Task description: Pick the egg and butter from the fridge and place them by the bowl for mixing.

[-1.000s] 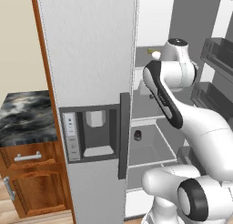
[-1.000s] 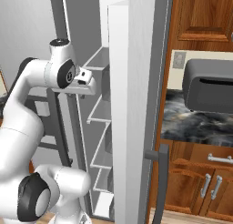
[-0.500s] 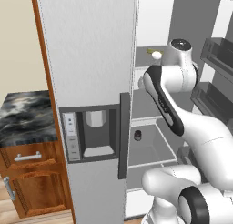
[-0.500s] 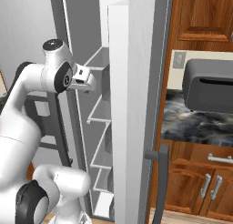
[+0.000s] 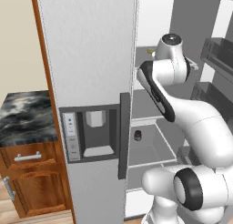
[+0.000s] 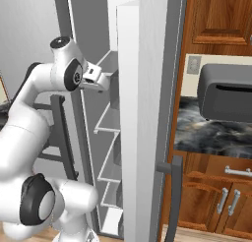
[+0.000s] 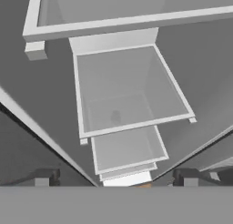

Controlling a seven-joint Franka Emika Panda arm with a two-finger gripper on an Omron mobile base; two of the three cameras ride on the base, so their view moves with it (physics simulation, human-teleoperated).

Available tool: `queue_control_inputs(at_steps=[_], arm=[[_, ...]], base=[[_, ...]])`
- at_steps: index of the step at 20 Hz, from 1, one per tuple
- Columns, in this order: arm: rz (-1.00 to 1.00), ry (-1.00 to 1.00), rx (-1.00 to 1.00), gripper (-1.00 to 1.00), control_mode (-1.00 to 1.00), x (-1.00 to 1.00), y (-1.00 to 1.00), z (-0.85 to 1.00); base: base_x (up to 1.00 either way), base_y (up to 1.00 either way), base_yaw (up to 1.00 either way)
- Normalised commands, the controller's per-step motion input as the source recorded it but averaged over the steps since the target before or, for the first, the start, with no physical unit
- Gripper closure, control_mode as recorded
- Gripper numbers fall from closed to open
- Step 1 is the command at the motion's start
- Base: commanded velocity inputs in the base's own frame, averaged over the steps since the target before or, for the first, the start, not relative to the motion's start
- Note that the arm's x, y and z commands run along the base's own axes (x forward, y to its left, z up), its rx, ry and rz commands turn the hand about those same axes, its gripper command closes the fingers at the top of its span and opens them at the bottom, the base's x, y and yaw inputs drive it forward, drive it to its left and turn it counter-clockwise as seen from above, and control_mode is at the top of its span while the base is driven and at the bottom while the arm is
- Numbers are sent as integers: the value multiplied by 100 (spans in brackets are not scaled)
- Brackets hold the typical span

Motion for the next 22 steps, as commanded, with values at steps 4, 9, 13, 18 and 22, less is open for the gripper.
queue_control_inputs(at_steps=[4, 9, 13, 18, 22], arm=[[0, -1, 0, -100, -100, 34, -21, 18], [0, -11, 0, -100, -100, 41, -18, 14], [0, -21, 0, -100, -100, 44, -12, 11], [0, -13, 0, -100, -100, 47, -15, 18], [0, 0, 0, -100, -100, 50, -24, 26]], base=[[0, 0, 0], [0, 0, 0], [0, 0, 0], [0, 0, 0], [0, 0, 0]])
